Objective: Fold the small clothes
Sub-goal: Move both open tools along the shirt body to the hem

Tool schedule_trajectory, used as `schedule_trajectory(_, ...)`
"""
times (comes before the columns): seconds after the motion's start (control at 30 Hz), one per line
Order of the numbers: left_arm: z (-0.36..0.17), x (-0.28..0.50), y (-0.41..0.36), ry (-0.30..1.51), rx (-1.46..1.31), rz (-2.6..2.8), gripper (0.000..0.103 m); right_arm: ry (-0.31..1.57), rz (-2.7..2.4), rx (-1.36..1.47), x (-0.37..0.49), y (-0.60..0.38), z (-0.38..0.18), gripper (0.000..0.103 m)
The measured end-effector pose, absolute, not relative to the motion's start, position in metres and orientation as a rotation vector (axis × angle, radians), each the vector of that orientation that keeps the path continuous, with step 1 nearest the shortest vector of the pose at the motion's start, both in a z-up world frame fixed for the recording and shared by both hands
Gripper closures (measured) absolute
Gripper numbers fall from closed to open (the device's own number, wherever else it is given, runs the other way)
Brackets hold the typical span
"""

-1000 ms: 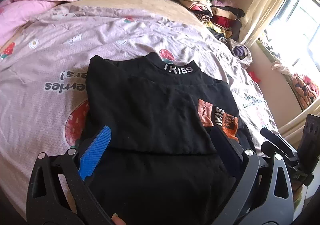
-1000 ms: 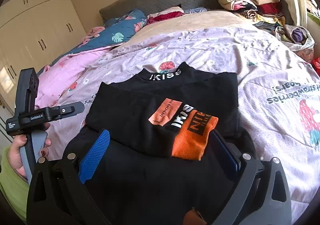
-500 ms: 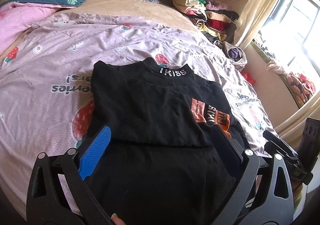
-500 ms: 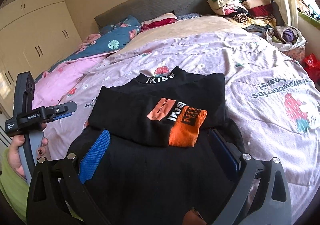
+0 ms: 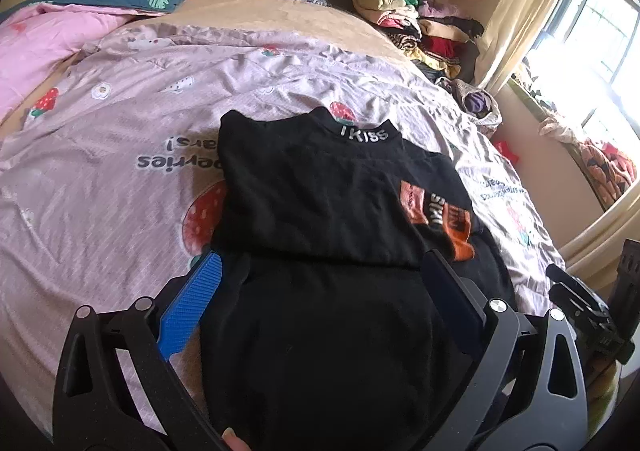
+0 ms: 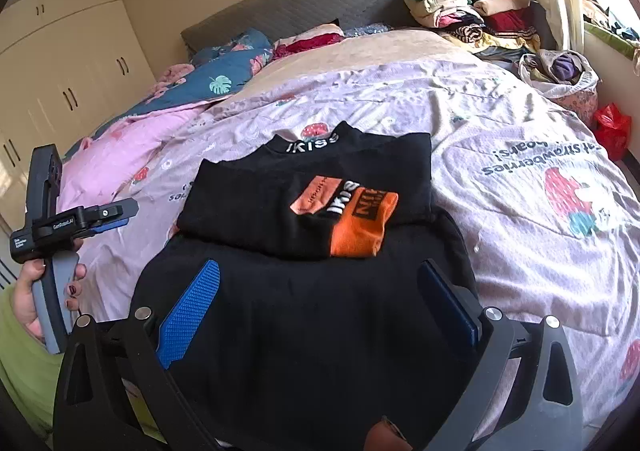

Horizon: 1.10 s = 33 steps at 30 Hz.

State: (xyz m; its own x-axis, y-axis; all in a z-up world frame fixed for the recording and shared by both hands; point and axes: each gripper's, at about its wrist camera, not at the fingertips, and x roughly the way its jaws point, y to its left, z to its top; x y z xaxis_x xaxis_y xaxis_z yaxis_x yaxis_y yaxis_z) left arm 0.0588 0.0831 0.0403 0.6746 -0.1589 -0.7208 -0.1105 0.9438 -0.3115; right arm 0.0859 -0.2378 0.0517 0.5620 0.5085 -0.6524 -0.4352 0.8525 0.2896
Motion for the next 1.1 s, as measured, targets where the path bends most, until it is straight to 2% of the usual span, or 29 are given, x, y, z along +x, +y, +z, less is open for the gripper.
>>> schedule_trajectory(1.1,-0.008,-0.01,0.099,1.006,-0.237,0.008,0.01,0.887,0.485,0.062,0.035,-0.268,0.028,0.005)
